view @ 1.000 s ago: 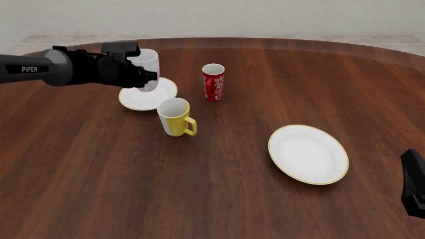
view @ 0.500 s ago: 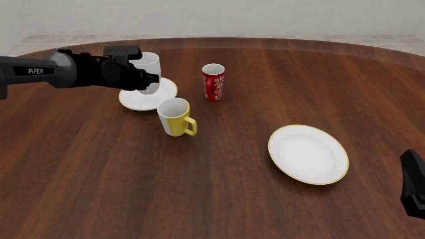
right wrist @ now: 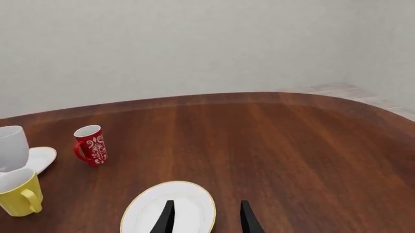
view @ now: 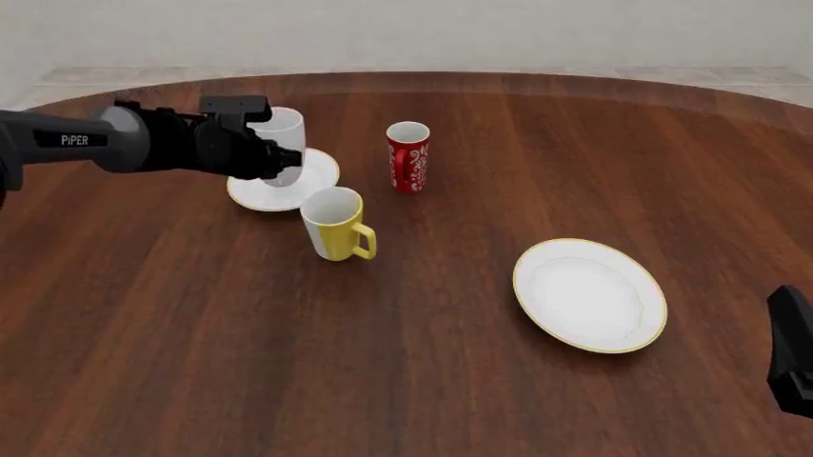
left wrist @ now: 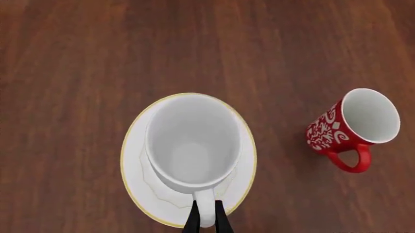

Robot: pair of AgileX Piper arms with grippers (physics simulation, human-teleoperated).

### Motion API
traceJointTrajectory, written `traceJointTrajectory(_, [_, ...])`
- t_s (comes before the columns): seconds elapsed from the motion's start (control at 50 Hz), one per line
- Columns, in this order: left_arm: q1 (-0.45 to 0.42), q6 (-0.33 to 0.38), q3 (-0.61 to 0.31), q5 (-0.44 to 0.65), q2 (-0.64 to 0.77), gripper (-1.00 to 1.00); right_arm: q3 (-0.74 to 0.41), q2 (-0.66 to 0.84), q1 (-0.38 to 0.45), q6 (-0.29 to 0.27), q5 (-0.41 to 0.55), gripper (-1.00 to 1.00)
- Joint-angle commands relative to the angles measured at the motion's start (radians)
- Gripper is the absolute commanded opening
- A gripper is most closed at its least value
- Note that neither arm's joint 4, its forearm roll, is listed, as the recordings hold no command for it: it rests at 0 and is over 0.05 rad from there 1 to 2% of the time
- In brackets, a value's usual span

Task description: Put the white mug on the left plate.

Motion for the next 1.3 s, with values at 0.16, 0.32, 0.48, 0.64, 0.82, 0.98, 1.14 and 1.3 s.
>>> traceJointTrajectory(0.16, [0.008, 0.022, 0.000, -0.006, 0.004, -1.00, 0.000, 0.000, -0.001, -0.001, -0.001, 1.00])
traceJointTrajectory(0.32, [0.006, 0.018, 0.004, -0.011, 0.002, -1.00, 0.000, 0.000, 0.002, -0.003, 0.002, 1.00])
traceJointTrajectory(0.48, [0.004, 0.011, 0.012, -0.017, 0.005, -1.00, 0.000, 0.000, 0.005, -0.006, 0.005, 1.00])
traceJointTrajectory(0.64, [0.002, 0.014, 0.010, -0.015, 0.008, -1.00, 0.000, 0.000, 0.008, -0.008, 0.007, 1.00])
traceJointTrajectory(0.82, [0.000, 0.017, 0.007, -0.014, 0.012, -1.00, 0.000, 0.000, 0.009, -0.010, 0.010, 1.00])
traceJointTrajectory(0.98, [-0.004, 0.021, -0.012, -0.004, 0.023, -1.00, 0.000, 0.000, 0.000, -0.007, 0.009, 1.00])
traceJointTrajectory(1.14, [-0.010, 0.020, -0.018, -0.002, 0.029, -1.00, 0.000, 0.000, -0.003, -0.004, 0.007, 1.00])
traceJointTrajectory(1.3, [-0.010, 0.020, -0.016, -0.001, 0.030, -1.00, 0.000, 0.000, -0.006, 0.000, 0.005, 1.00])
